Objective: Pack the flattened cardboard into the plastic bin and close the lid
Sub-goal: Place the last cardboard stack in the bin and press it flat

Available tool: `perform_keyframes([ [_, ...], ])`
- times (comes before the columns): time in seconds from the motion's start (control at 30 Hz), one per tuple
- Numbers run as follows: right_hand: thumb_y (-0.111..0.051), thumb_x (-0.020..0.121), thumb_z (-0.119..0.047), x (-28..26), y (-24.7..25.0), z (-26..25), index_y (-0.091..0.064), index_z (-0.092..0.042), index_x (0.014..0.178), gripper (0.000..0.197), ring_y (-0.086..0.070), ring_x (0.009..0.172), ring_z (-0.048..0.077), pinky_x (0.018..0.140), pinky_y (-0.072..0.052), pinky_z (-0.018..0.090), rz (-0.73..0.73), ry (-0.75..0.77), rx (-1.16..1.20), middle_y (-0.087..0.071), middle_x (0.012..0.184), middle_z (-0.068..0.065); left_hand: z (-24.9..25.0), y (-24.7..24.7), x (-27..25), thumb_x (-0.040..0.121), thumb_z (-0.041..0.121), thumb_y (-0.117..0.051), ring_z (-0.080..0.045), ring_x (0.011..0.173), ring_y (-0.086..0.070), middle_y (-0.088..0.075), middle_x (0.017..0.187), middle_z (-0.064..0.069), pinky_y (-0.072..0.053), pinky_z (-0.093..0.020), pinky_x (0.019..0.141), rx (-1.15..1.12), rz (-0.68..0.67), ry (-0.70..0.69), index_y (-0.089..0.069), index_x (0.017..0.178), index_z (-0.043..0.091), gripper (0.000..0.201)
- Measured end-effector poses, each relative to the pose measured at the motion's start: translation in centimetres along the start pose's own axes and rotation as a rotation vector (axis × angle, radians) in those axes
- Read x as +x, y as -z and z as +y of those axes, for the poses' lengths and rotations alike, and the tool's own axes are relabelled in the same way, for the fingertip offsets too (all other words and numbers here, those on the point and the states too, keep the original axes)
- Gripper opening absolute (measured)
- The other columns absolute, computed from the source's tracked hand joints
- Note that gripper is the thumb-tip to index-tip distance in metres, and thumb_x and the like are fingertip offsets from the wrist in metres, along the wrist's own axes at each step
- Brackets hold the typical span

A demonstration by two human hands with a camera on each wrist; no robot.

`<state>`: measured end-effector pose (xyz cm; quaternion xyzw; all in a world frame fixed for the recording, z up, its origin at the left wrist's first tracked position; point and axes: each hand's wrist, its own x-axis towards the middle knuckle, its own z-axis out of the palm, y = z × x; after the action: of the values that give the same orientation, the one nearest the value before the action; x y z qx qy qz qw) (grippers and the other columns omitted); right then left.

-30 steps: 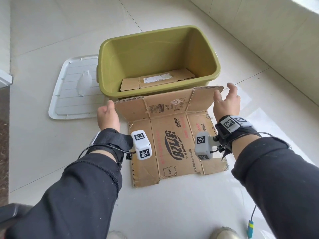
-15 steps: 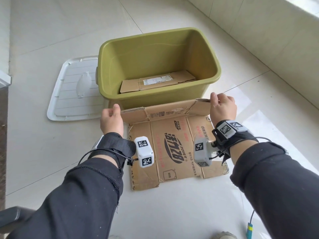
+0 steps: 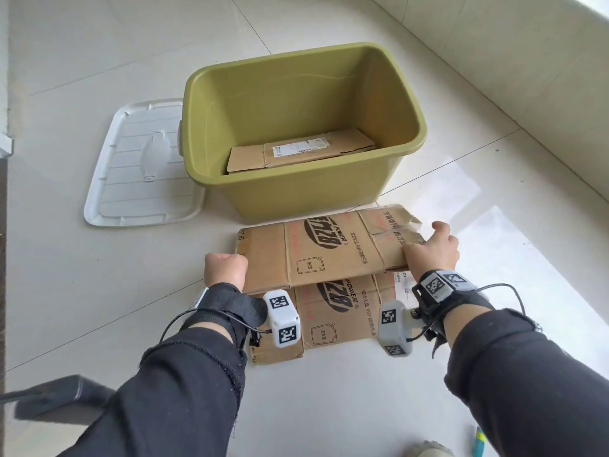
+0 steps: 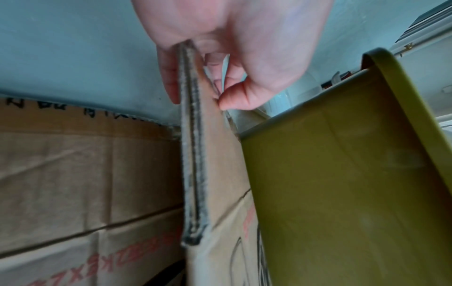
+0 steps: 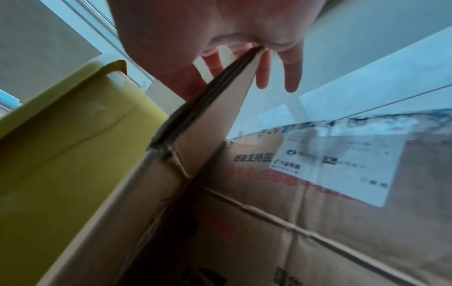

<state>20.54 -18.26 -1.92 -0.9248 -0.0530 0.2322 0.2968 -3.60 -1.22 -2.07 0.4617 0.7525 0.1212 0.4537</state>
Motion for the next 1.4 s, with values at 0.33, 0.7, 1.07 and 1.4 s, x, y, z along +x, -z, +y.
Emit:
perform_keyframes([
  [0.33,-0.058,0.074,-0.018,1.3,-1.3,2.1,-0.029,-0.017,0.138,0.07,-0.047,0.118,0.039,0.098,-0.043,0.05,-0.079,-0.13,-0.091,-0.046,0.131,0.018,-2.3,-1.1,0.7,0.078,0.001,-0.055,-0.03,0.083,-0.051,-0.056,0.089,-0.016,-0.038,-0.031,0.071,0.125,-0.11,0.12,-0.056,0.096,-0.005,0.019],
  [0.7,-0.064,0.078,-0.026,2.7,-2.0,4.0,-0.03,-0.012,0.14,0.071,-0.055,0.112,0.035,0.087,-0.046,0.039,-0.193,-0.242,-0.096,-0.051,0.131,0.018,-2.8,-1.8,0.4,0.078,0.012,-0.058,-0.037,0.112,-0.058,-0.059,0.124,-0.023,-0.041,-0.035,0.077,0.197,-0.195,0.22,-0.05,0.126,-0.004,0.051],
  [1.07,-0.064,0.08,-0.024,3.5,-2.2,3.7,-0.052,0.0,0.119,0.046,-0.058,0.097,0.032,0.078,-0.047,0.036,-0.338,-0.262,-0.221,-0.059,0.11,0.017,-3.2,-1.7,1.1,0.08,0.006,-0.052,-0.025,0.068,-0.051,-0.053,0.077,-0.014,-0.044,-0.034,0.072,0.152,-0.269,0.19,-0.053,0.099,-0.003,0.021],
  [1.4,-0.059,0.086,-0.006,2.1,0.9,3.9,-0.054,0.009,0.1,0.021,-0.054,0.089,0.031,0.081,-0.047,0.038,-0.386,-0.237,-0.168,-0.056,0.1,0.023,-1.3,-0.2,-1.8,0.062,0.005,-0.052,-0.021,0.071,-0.031,-0.032,0.073,-0.005,-0.028,-0.036,0.077,-0.061,-0.339,0.219,-0.031,0.061,0.01,0.022],
])
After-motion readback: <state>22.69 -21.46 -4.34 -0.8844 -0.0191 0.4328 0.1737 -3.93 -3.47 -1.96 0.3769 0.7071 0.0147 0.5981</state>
